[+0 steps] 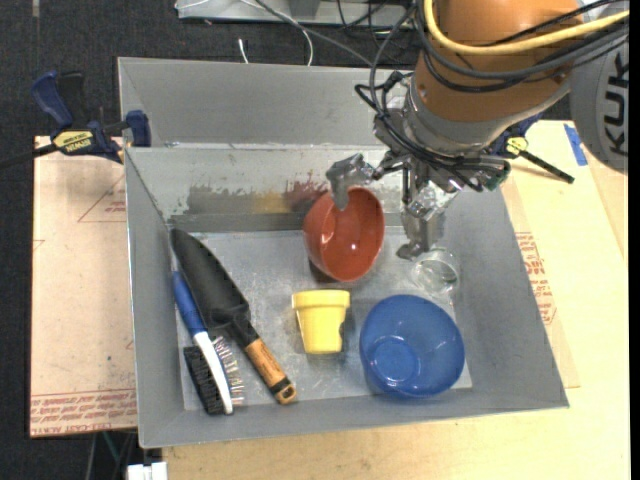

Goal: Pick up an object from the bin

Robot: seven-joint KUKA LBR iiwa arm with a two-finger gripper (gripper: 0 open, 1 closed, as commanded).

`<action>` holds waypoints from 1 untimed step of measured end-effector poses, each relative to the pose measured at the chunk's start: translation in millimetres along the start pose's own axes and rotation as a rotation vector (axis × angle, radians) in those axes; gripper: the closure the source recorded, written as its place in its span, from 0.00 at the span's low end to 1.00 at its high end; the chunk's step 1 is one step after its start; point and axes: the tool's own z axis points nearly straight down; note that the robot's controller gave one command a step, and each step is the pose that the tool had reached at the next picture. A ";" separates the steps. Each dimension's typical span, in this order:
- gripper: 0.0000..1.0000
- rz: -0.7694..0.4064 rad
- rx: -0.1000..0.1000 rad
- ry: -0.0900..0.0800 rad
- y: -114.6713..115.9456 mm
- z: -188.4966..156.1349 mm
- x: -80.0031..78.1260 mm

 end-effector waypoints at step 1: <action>1.00 -0.233 -0.035 0.030 -3.4 137.4 4.2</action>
Offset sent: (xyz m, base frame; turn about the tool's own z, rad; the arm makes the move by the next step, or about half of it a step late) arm 0.0000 0.0000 0.0000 0.0000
